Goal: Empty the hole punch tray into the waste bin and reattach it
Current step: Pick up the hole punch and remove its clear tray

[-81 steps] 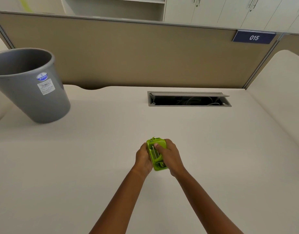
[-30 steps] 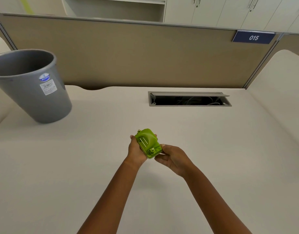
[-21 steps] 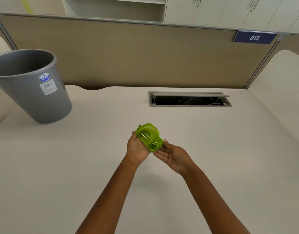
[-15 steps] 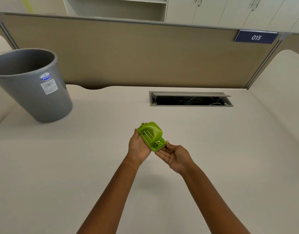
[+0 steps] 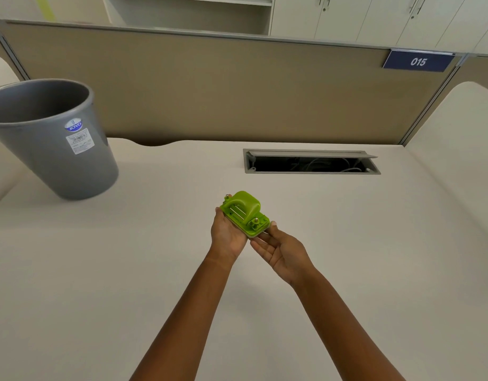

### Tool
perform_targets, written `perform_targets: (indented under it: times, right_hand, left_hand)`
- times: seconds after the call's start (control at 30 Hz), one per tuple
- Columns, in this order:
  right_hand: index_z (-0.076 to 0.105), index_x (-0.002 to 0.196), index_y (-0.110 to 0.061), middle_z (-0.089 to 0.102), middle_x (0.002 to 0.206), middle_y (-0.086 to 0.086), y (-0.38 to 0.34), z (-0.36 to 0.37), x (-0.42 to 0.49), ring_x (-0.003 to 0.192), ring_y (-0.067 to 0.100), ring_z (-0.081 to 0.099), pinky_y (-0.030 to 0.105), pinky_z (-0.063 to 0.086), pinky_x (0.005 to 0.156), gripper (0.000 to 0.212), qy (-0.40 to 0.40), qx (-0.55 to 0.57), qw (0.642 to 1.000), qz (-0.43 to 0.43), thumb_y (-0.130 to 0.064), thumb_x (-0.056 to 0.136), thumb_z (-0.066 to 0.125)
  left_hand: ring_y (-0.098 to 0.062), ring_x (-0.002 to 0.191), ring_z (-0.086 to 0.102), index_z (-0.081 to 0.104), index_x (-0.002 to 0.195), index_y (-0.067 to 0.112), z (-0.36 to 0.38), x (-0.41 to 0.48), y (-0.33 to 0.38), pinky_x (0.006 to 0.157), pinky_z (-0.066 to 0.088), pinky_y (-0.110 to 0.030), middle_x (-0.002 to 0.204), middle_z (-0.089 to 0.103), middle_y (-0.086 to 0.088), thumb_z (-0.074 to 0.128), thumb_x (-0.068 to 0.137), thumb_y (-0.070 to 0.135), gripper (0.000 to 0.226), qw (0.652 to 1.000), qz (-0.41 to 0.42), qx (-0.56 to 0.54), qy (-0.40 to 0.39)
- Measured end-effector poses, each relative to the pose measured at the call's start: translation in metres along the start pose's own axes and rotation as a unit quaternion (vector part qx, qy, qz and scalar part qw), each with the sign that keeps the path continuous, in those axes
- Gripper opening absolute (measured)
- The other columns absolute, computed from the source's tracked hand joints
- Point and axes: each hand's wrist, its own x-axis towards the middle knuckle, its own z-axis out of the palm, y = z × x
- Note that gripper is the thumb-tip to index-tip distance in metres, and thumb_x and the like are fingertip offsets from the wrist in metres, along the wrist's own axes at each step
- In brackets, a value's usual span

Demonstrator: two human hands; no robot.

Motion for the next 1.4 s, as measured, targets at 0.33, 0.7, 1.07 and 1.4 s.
perform_targets:
  times: [0.33,0.7,1.07,1.4]
  right_hand:
    - [0.067,0.079,-0.005,0.070,0.063,-0.001,0.012,0.007,0.000,0.060,0.007,0.065,0.012,0.057,0.063,0.017,-0.012,-0.088,0.994,-0.062,0.005,0.086,0.054]
    - [0.064,0.084,-0.010,0.066,0.077,0.005,0.018,-0.003,0.007,0.064,0.006,0.066,0.015,0.056,0.066,0.025,-0.036,-0.206,0.971,-0.114,0.014,0.079,0.057]
    - [0.057,0.102,-0.002,0.061,0.075,0.005,0.012,-0.010,0.008,0.069,0.011,0.061,0.015,0.055,0.066,0.032,-0.053,-0.282,0.953,-0.093,0.014,0.075,0.062]
    - [0.060,0.114,-0.010,0.064,0.103,0.007,-0.023,0.001,0.008,0.089,0.017,0.058,0.022,0.046,0.069,0.037,0.046,-0.469,0.866,-0.167,-0.035,0.086,0.059]
  left_hand:
    - [-0.019,0.081,0.056,0.053,0.091,0.028,0.014,-0.008,-0.001,0.056,0.056,-0.027,0.092,0.057,-0.002,0.008,0.100,0.041,0.047,0.998,0.058,0.020,0.012]
    - [-0.024,0.092,0.055,0.057,0.095,0.020,0.004,-0.008,0.001,0.083,0.042,-0.041,0.101,0.057,-0.011,0.010,0.098,0.045,0.054,1.000,0.010,0.029,0.003]
    - [-0.026,0.091,0.055,0.057,0.092,0.025,0.003,-0.011,0.000,0.078,0.043,-0.040,0.099,0.058,-0.007,0.014,0.099,0.044,0.047,0.999,-0.036,0.035,-0.004]
    - [-0.022,0.075,0.068,0.058,0.093,0.028,-0.006,-0.017,-0.007,0.065,0.057,-0.036,0.081,0.074,-0.003,0.015,0.099,0.043,0.046,0.995,-0.067,0.073,-0.003]
